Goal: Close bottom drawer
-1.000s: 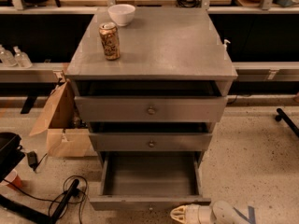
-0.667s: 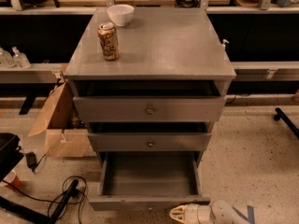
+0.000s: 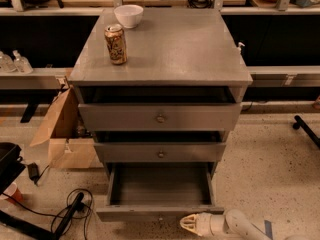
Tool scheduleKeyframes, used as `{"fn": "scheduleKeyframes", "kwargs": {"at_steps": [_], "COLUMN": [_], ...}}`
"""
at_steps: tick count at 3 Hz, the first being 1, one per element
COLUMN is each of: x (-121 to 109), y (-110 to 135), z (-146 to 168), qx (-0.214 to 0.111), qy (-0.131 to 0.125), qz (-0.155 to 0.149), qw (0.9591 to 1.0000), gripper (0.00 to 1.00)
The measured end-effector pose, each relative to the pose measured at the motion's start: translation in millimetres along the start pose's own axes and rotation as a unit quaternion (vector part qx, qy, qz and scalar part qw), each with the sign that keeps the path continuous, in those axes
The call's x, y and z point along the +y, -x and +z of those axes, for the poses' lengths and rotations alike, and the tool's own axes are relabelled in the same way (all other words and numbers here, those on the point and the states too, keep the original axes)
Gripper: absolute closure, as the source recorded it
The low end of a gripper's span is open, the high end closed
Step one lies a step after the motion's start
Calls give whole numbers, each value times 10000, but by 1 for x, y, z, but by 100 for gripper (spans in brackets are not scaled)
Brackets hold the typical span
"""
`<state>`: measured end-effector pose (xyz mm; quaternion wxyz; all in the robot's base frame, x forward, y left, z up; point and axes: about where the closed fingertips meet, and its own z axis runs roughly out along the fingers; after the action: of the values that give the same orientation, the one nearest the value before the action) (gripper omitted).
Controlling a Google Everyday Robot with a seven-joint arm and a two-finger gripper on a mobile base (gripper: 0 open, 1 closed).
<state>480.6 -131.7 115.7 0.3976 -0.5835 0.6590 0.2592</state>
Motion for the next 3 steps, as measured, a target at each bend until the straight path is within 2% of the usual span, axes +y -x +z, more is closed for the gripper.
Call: {"fn": "scheduleKeyframes", "kwargs": {"at_steps": [1,2,3], "x": [-19,-23,-41], "y": [9,11,20], "z": [6,7,12], "qx": [-158,-193,-344], "qy": [-57,-69,-121], "qz": [-45,-55,-98], "qw": [9998,9998,9993], "gripper": [100,100,100]}}
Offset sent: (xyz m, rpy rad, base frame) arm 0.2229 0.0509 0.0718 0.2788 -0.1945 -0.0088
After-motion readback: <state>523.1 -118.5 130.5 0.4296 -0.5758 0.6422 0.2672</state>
